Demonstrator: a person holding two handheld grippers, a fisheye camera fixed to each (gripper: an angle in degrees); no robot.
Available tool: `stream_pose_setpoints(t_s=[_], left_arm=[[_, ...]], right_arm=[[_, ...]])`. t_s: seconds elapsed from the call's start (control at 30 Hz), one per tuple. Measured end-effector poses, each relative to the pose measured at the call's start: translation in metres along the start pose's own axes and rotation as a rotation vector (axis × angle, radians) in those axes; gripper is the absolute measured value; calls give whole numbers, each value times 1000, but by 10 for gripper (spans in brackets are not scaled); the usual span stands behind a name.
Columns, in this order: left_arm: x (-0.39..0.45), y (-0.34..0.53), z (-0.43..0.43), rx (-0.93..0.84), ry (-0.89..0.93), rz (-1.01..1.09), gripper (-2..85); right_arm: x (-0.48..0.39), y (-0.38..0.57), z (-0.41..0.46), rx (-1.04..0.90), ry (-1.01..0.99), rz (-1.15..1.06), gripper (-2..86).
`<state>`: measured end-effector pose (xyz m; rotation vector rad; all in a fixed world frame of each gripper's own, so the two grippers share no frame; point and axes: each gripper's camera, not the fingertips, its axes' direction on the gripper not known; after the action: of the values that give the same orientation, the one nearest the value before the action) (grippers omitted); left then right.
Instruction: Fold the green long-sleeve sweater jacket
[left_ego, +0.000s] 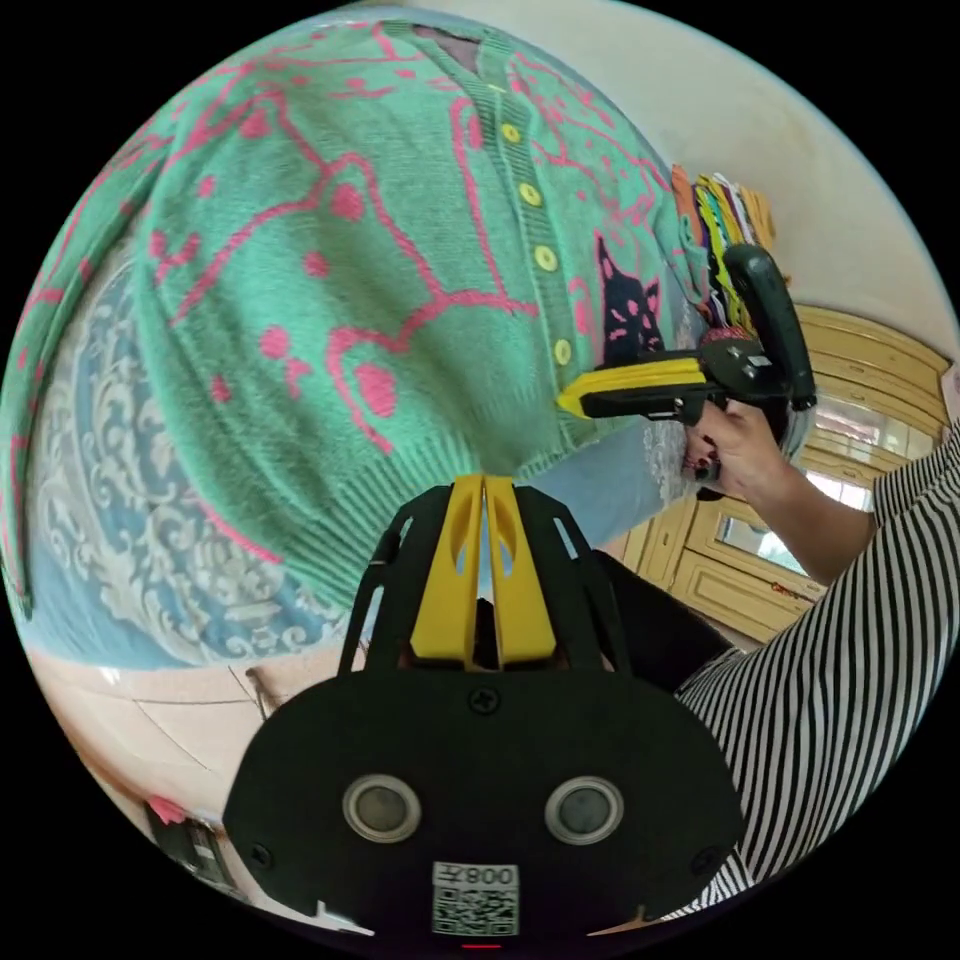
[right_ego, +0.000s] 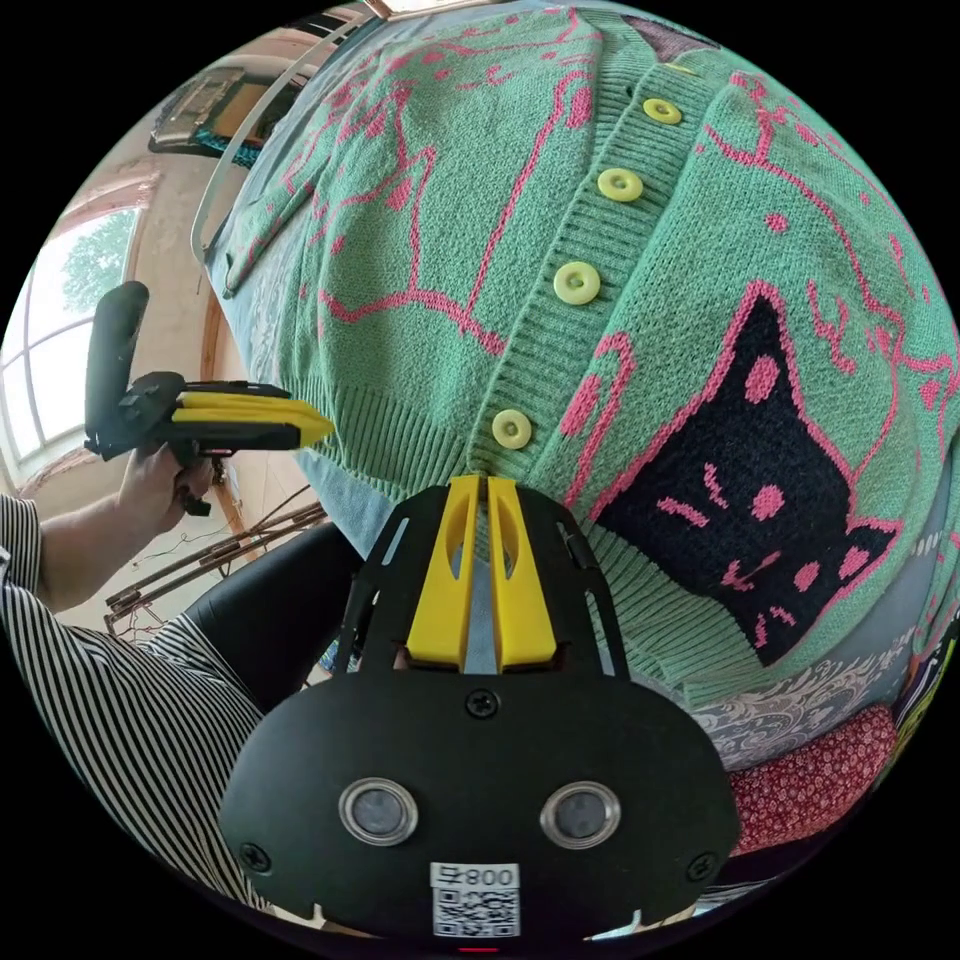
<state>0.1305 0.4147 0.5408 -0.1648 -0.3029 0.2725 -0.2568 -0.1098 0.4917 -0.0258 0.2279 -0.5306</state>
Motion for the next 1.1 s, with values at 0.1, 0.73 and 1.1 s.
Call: stream_pose_setpoints(t_s=[0.1,0.73,1.1], left_arm=[[-24,12,9,-38,51,-56,0],[89,-40,15,-84,-102,55,0],[194,-164,59,19,100,339,1]], right_arm=[[3,11,3,17,20,-7,14],[97,134,-30,229,-273,270,19],[136,184,-46,289,-232,300,2]])
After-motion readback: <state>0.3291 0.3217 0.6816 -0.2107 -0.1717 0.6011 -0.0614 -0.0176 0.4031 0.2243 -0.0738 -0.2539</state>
